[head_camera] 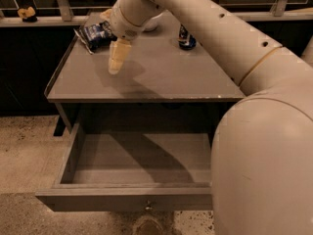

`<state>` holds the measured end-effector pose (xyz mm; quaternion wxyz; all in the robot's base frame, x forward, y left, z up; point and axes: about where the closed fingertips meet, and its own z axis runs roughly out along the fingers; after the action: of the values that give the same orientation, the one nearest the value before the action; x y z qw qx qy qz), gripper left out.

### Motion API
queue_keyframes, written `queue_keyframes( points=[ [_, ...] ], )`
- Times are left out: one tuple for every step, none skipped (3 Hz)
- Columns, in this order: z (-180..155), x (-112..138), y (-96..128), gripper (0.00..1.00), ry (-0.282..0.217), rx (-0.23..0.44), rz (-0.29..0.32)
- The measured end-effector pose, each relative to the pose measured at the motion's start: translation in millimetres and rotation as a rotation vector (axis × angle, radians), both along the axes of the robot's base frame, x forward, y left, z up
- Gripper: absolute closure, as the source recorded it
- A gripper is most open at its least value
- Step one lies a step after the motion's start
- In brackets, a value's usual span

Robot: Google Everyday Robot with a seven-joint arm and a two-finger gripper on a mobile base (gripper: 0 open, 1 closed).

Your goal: Place blue chip bag into top drawer

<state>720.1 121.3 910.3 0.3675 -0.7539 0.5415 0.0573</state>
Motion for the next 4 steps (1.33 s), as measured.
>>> queue_keyframes(
  points=[
    [9.5,49.3,-12.1,0.0,-0.037,0.06,-0.001],
    [7.4,50.6,-11.9,0.0,-0.036,0.066,0.001],
    [-8.2,67.1,-21.7,0.0,-0.017,0.109,0.0],
    [-41.2,91.1,-24.0,0.0,0.028,0.162,0.022]
  ],
)
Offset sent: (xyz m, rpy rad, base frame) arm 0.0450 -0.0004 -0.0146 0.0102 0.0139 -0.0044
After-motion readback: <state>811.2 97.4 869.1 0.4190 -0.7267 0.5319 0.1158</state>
